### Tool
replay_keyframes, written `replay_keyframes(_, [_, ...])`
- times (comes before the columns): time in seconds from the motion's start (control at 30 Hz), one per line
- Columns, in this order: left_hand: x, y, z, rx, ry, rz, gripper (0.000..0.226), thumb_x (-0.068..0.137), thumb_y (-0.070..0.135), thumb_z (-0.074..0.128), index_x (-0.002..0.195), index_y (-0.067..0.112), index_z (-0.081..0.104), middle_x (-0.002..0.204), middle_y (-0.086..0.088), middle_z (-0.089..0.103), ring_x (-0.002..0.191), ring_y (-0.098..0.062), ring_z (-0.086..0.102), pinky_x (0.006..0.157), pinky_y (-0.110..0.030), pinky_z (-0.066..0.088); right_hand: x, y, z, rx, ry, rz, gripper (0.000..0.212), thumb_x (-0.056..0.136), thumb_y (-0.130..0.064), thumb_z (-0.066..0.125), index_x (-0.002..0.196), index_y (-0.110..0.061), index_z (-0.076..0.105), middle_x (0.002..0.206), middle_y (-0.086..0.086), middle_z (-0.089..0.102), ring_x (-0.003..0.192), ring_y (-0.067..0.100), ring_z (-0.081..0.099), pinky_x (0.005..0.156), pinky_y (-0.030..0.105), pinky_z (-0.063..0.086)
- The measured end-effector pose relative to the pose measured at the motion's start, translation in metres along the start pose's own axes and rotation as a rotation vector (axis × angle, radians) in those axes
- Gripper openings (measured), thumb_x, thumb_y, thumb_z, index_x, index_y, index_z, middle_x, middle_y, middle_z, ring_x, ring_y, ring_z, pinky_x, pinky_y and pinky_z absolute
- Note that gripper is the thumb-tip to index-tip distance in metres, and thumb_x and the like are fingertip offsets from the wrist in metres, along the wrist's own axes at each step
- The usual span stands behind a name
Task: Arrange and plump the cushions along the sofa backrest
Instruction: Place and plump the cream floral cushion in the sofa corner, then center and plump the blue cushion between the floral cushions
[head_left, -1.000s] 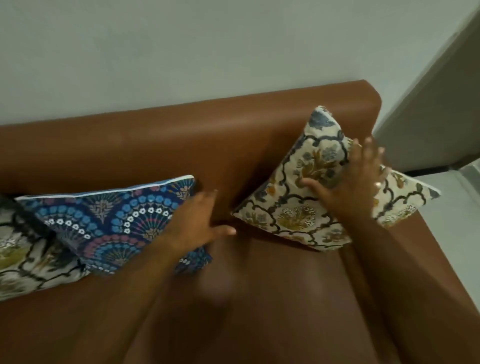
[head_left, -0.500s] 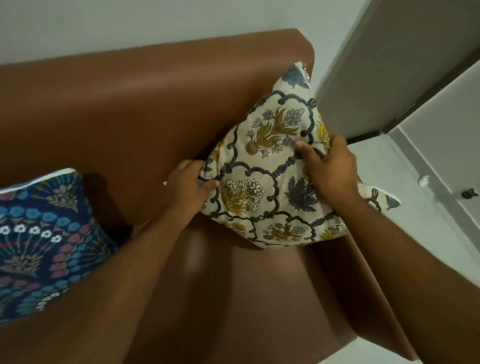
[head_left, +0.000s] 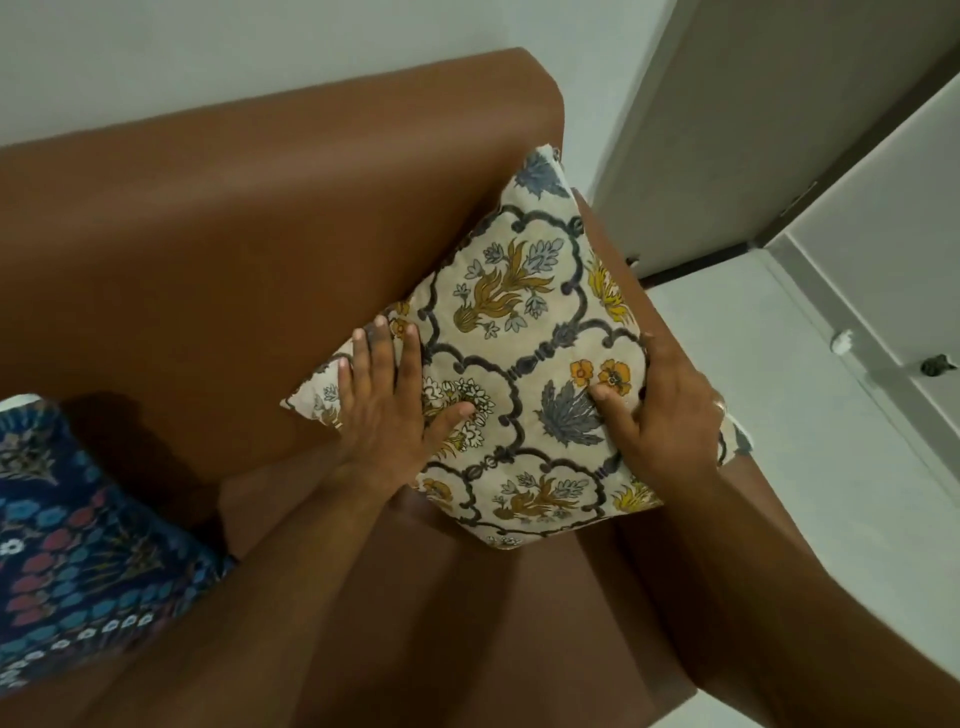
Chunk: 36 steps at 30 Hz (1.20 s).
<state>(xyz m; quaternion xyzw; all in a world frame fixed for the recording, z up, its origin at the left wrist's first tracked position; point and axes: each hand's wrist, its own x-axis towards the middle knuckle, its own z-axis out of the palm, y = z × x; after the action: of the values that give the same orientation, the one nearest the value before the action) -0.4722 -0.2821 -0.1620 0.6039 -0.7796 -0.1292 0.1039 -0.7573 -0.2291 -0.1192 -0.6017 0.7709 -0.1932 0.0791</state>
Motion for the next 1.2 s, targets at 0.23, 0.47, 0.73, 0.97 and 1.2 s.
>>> replay_keyframes(0.23, [-0.019,-0.011,-0.031,-0.027,-0.018,-0.039,0.112,0.083,0.089,0.02,0.163,0.012,0.001,0.17,-0.024,0.001,0.158,-0.041,0.001,0.124,-0.059,0.003,-0.008,-0.018,-0.01,0.055,0.206,-0.019,0.092,0.093,-0.078,0.029,0.148,-0.006,0.042,0.144,0.021,0.048,0.136,0.04,0.043,0.109,0.066,0.032])
replay_keyframes(0.47, [-0.078,-0.113,-0.144,0.107,0.055,-0.073,0.113,0.081,0.09,0.032,0.162,0.013,0.017,0.17,-0.023,0.007,0.158,-0.038,0.0,0.124,-0.057,0.002,-0.077,-0.196,0.039,0.418,0.18,-0.284,0.077,0.099,-0.065,0.044,0.143,-0.002,0.045,0.151,0.03,0.043,0.146,0.042,0.035,0.119,0.054,0.034])
replay_keyframes(0.73, [-0.168,-0.305,-0.274,0.387,-0.179,-0.212,0.143,0.049,0.109,0.034,0.15,0.009,0.045,0.148,-0.019,0.053,0.133,-0.042,0.052,0.11,-0.071,0.034,-0.142,-0.356,0.168,0.696,-0.675,-0.36,0.115,0.063,-0.08,0.077,0.156,-0.028,0.032,0.158,-0.002,0.045,0.146,0.018,0.043,0.117,0.049,0.04])
replay_keyframes(0.97, [-0.212,-0.408,-0.25,0.333,-0.113,-0.36,0.125,0.029,0.111,0.037,0.1,0.01,0.056,0.092,-0.01,0.064,0.089,-0.037,0.063,0.085,-0.053,0.044,-0.154,-0.416,0.238,0.946,-0.695,-0.131,0.098,0.062,-0.035,0.095,0.146,-0.024,0.046,0.145,-0.007,0.058,0.134,0.016,0.055,0.11,0.049,0.049])
replay_keyframes(1.2, [-0.23,-0.421,-0.25,-0.111,0.205,-0.465,0.112,0.031,0.091,0.077,0.108,0.013,0.059,0.105,-0.01,0.069,0.102,-0.033,0.067,0.078,-0.05,0.056,-0.126,-0.458,0.151,0.73,-0.409,-0.346,0.084,0.062,-0.076,0.08,0.126,-0.026,0.059,0.121,-0.007,0.069,0.117,0.017,0.066,0.091,0.043,0.058])
